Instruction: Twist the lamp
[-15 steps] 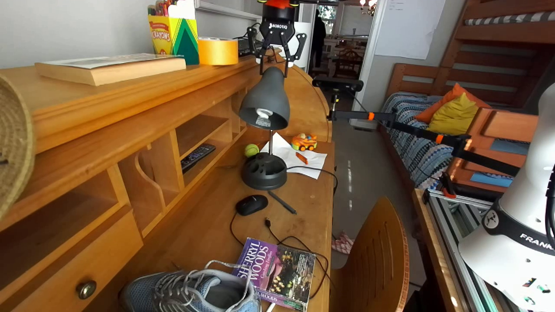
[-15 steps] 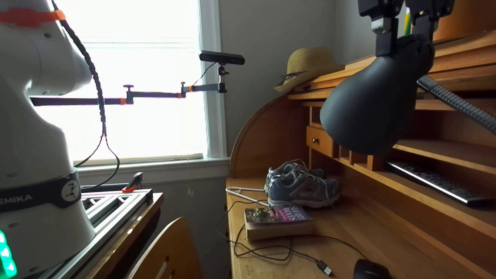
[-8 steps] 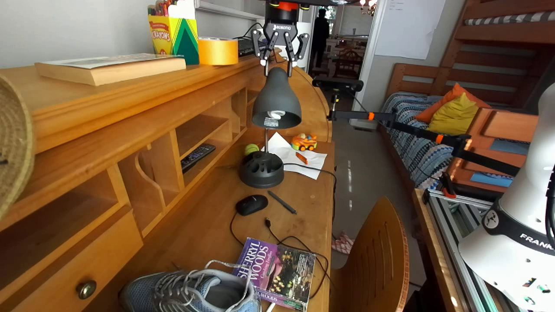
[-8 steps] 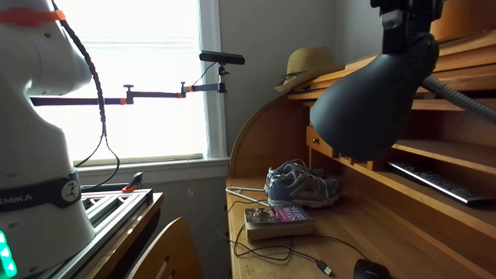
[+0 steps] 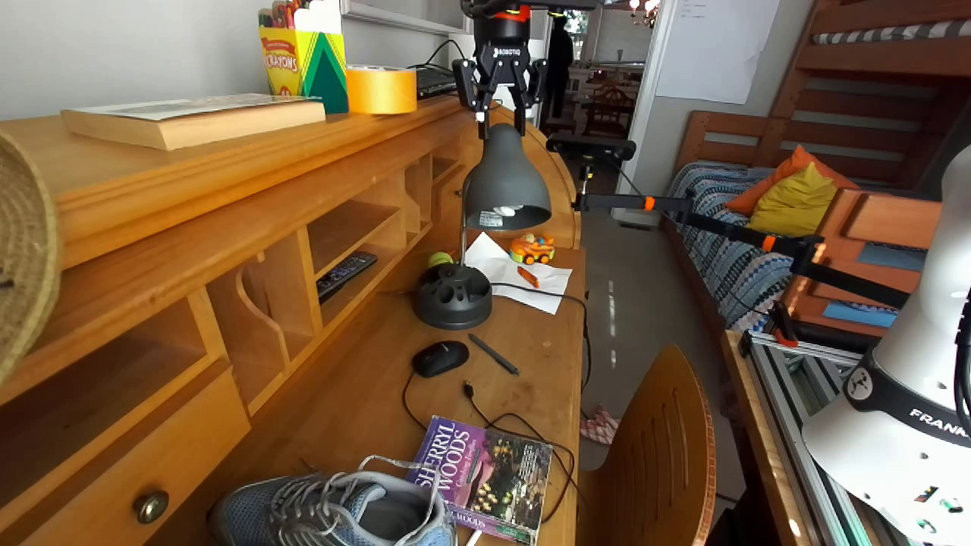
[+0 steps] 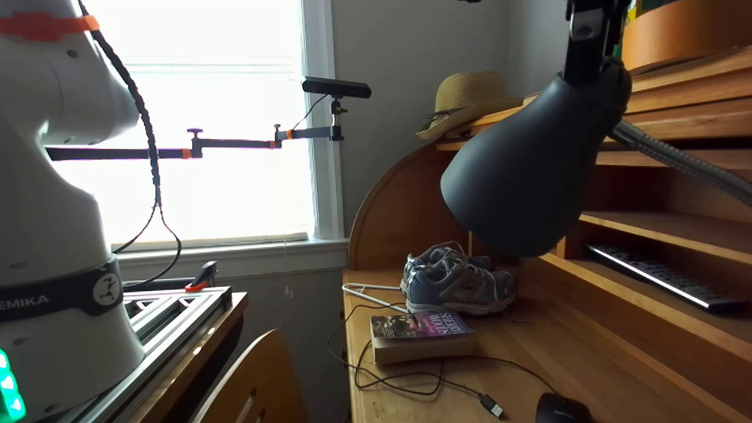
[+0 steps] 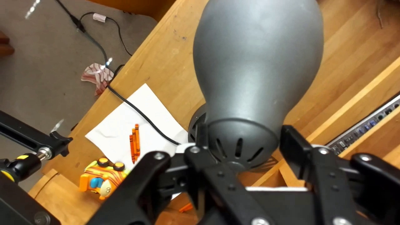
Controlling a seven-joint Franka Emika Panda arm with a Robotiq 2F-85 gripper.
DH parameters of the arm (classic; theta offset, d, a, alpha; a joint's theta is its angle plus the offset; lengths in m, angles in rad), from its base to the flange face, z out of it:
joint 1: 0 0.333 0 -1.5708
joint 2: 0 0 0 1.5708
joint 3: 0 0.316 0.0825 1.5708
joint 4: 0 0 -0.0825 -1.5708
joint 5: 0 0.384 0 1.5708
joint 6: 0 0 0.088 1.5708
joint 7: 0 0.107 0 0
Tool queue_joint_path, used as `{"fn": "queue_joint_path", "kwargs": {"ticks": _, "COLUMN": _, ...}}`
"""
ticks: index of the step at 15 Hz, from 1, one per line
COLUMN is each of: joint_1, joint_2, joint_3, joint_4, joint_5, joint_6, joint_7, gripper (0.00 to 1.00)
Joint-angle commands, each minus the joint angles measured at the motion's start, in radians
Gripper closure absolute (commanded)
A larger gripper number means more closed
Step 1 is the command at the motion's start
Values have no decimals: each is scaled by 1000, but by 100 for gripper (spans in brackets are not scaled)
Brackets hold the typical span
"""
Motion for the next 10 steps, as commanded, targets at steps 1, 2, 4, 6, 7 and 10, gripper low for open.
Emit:
{"fn": "queue_joint_path", "kwargs": {"ticks": 1, "joint_1": 4, "joint_2": 21, "joint_3": -9, "joint_4": 26, "joint_5": -32, "joint_6": -66, "joint_7": -87, "gripper": 65}}
{"fn": "queue_joint_path", "kwargs": {"ticks": 2, "joint_1": 5, "joint_2": 24, "joint_3": -10, "joint_4": 31, "joint_5": -36, "joint_6": -71, "joint_7": -96, "gripper": 65}}
{"fn": "queue_joint_path", "kwargs": {"ticks": 4, "joint_1": 5, "joint_2": 30, "joint_3": -10, "joint_4": 38, "joint_5": -39, "joint_6": -72, "joint_7": -108, "gripper": 65}}
{"fn": "queue_joint_path", "kwargs": {"ticks": 6, "joint_1": 5, "joint_2": 33, "joint_3": -10, "joint_4": 40, "joint_5": -32, "joint_6": -63, "joint_7": -112, "gripper": 65}}
{"fn": "queue_joint_path", "kwargs": {"ticks": 7, "joint_1": 5, "joint_2": 32, "joint_3": -10, "joint_4": 40, "joint_5": -28, "joint_6": -55, "joint_7": -116, "gripper": 65}}
{"fn": "queue_joint_path", "kwargs": {"ticks": 10, "joint_1": 4, "joint_2": 28, "joint_3": -10, "joint_4": 45, "joint_5": -13, "joint_6": -31, "joint_7": -111, "gripper": 65}}
